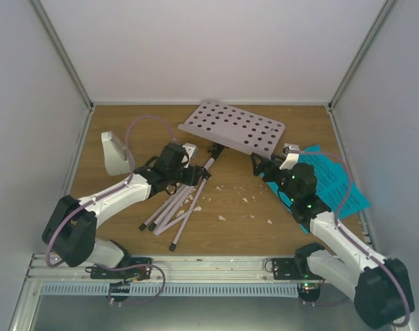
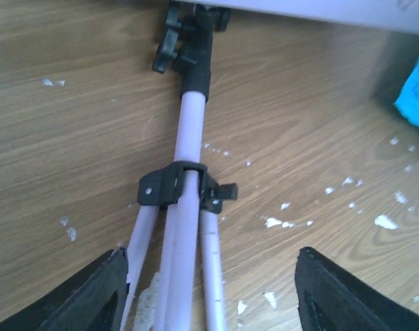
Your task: Pack up the instrument practice props
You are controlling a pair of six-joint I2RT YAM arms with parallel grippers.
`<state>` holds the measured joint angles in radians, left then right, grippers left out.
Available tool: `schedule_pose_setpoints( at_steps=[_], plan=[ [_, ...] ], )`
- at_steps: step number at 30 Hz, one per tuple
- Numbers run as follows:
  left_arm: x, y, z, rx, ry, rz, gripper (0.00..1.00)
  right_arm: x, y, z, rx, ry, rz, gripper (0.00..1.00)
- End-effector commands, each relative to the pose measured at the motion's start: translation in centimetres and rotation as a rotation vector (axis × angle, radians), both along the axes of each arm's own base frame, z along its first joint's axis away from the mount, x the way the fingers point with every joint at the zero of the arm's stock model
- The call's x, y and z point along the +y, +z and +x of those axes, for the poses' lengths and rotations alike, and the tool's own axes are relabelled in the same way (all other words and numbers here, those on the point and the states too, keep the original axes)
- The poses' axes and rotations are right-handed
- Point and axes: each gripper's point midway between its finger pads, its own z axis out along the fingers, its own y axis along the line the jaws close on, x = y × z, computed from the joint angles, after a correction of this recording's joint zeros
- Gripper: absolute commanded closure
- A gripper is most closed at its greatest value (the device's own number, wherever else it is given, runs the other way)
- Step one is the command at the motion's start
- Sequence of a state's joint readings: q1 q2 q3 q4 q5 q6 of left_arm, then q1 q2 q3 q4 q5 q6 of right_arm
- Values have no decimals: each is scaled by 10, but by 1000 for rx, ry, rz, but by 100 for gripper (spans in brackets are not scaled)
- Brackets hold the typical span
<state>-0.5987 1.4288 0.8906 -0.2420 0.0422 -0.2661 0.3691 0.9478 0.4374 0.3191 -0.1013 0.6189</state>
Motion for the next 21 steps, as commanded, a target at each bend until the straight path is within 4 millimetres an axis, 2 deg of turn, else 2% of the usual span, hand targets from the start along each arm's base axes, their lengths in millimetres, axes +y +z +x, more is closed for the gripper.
schedule_pose_setpoints(
  at_steps=[1, 3, 5, 7, 9, 12, 15, 18, 20, 21],
  plan=[
    [-5, 35, 4, -97, -8, -91, 26, -18, -6, -6, -5, -20, -123, 2],
    [-5, 44, 3, -118, -24, -107, 16, -22, 0, -5, -20, -12, -157, 0],
    [-2, 54, 3, -139, -36, -126, 10, -27, 3, -1, -13, 0, -197, 1],
    [8, 63, 6, -152, -35, -152, 6, -35, 6, 6, 8, 17, -228, 0],
    [26, 72, 13, -165, -12, -187, 4, -47, 11, 16, 20, 7, -253, 0],
    [65, 80, 28, -193, 62, -215, 3, -78, 17, 30, 18, -73, -293, 0],
    [114, 86, 37, -239, 163, -259, 1, -131, 22, 37, -21, -224, -313, 0],
    [171, 88, 35, -306, 304, -312, 1, -177, 20, 33, -71, -355, -281, 0],
    [200, 92, 29, -375, 394, -318, 1, -196, 12, 26, -93, -424, -266, 1],
    [217, 94, 26, -423, 466, -290, 1, -204, 15, 23, -131, -471, -280, 0]
  ],
)
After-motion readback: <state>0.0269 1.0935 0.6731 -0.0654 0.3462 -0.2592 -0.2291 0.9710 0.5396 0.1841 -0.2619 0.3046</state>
